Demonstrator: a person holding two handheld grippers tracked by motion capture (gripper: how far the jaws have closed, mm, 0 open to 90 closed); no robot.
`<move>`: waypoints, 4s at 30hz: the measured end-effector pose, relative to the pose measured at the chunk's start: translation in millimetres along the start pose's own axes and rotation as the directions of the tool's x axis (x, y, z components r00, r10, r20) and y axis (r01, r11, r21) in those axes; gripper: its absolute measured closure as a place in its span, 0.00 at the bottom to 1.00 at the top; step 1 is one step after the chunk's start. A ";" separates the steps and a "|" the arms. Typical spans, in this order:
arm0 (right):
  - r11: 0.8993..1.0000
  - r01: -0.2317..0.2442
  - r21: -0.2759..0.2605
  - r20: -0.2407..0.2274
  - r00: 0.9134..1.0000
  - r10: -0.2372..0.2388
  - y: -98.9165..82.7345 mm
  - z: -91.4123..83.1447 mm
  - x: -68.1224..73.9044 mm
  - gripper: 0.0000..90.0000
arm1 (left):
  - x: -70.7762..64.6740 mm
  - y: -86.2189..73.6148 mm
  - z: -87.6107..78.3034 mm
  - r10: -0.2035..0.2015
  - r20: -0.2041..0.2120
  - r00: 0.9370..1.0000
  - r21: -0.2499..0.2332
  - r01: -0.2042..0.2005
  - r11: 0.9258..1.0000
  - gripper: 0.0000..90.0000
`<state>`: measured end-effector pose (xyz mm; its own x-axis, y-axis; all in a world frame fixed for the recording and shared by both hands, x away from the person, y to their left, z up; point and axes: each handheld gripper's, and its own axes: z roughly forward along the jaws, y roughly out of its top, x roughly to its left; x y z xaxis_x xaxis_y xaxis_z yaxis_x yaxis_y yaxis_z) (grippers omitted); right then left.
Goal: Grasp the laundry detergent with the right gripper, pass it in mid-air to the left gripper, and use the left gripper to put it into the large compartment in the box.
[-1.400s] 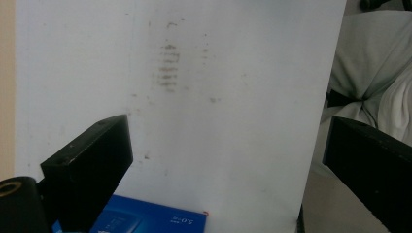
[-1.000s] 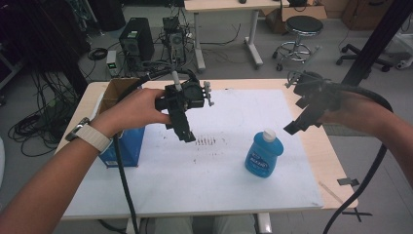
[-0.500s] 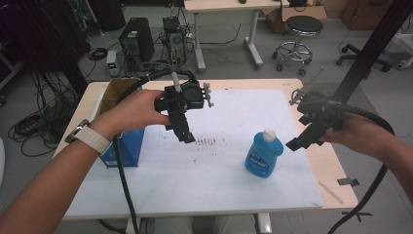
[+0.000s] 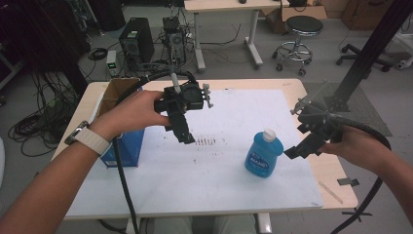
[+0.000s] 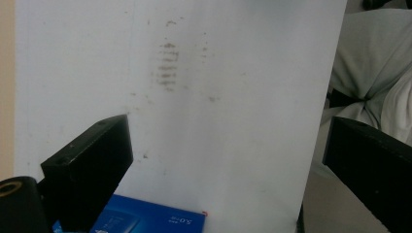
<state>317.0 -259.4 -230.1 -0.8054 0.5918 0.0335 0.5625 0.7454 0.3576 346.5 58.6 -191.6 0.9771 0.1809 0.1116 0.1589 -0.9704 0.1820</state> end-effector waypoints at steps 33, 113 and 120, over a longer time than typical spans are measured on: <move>0.991 0.026 -0.133 0.033 0.999 -0.022 -28.0 41.7 7.4 0.04 | -0.2 -0.2 10.5 0.000 0.017 1.000 0.005 0.000 1.000 0.05; 0.846 -0.046 -0.530 -0.008 0.999 0.049 -69.8 121.2 0.4 0.04 | 1.1 -1.8 26.9 -0.016 0.044 0.999 0.012 0.015 1.000 0.05; 0.833 -0.060 -0.549 -0.024 0.998 0.057 -67.3 129.8 0.0 0.04 | 1.5 -1.9 27.5 -0.017 0.044 0.999 0.014 0.016 1.000 0.05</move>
<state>303.4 -269.8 -375.2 -0.7764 0.6257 0.0759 0.4151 0.4169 0.8086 351.5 56.3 -218.6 0.9796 0.1901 0.0658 0.1767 -0.9695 0.1699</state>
